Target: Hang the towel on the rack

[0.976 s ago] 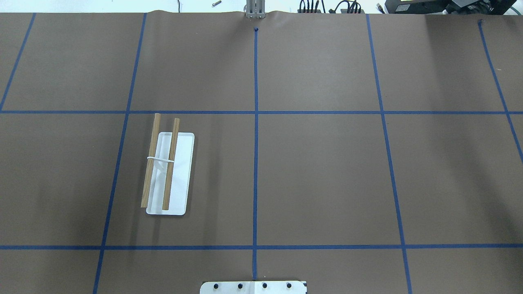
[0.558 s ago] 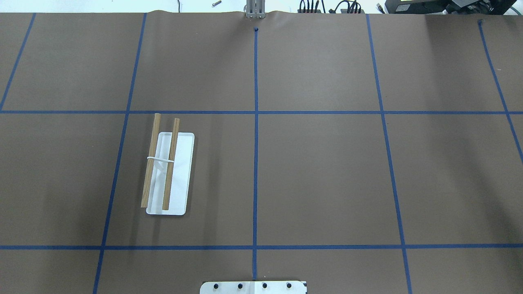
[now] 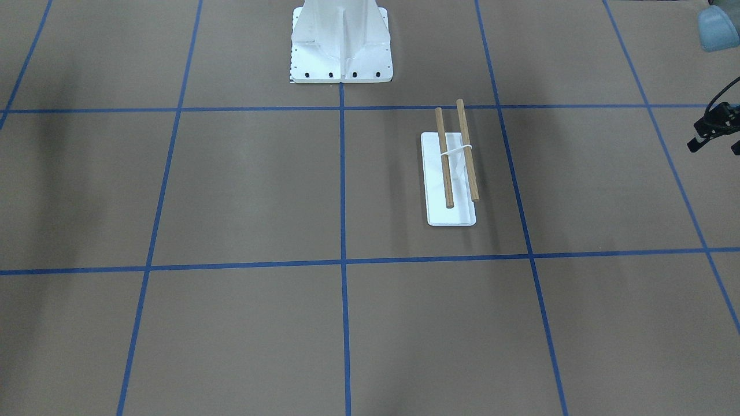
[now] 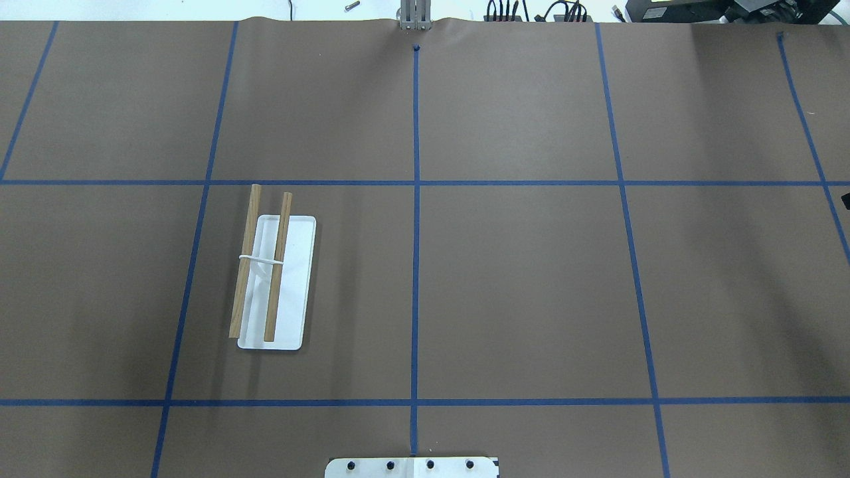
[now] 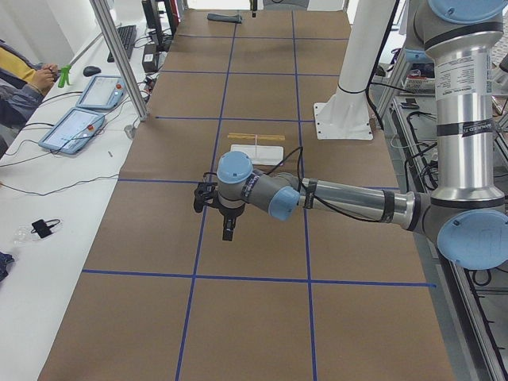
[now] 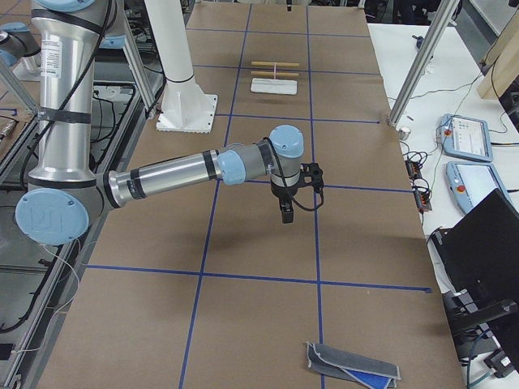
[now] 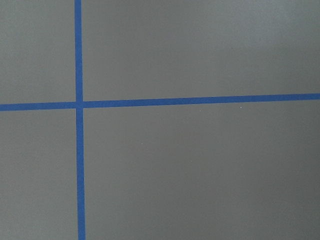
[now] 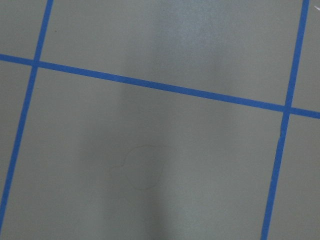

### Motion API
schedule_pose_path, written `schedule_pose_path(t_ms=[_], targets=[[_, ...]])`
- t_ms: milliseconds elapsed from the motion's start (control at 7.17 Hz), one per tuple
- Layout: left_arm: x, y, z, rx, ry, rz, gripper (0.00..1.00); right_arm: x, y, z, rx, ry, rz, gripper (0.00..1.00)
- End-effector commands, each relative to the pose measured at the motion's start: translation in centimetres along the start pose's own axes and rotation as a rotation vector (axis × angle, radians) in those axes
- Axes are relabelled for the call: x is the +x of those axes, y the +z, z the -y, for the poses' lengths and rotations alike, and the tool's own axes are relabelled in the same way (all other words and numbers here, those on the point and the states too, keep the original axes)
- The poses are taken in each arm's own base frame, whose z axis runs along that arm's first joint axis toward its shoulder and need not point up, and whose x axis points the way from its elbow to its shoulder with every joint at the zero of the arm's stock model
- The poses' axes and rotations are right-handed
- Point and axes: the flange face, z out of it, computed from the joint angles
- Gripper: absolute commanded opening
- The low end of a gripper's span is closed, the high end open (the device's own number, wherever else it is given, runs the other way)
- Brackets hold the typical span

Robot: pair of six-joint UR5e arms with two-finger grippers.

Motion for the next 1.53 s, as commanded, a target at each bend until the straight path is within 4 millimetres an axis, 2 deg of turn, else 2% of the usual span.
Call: schedule_pose_path(t_ms=[0,139,279,558,697,976,1115,1255,1394], targets=[[-0.1,0.4,0.4,-0.002,0.0,0.001,0.99,4.1,2.8,2.9,-0.044,-0.142,-0.043,0.94],[0.1,0.2,0.5,0.003,0.005,-0.003,0.99,10.0,4.1,3.6,-0.073,-0.157,-0.037,0.93],[0.2,0.2,0.6,0.006,0.008,-0.004,0.99,14.0,5.7,3.8,-0.107,-0.199,-0.014,0.93],[0.3,0.5,1.5,0.007,0.012,-0.005,0.99,20.0,7.9,1.6,-0.158,-0.191,0.002,0.92],[0.3,0.4,1.6,0.008,0.013,-0.005,0.99,21.5,8.9,2.0,-0.178,-0.224,0.003,0.87],[0.7,0.3,2.0,0.014,0.023,-0.007,0.99,26.6,13.6,3.6,-0.174,-0.46,-0.007,0.87],[0.8,0.3,2.0,0.015,0.025,-0.007,0.99,27.7,14.1,4.1,-0.189,-0.524,-0.052,0.86],[0.9,0.2,2.1,0.015,0.025,-0.007,0.99,28.4,13.6,5.2,-0.232,-0.577,-0.142,0.87],[0.8,0.3,2.0,0.015,0.025,-0.007,0.99,28.3,13.3,6.1,-0.242,-0.614,-0.163,0.86]])
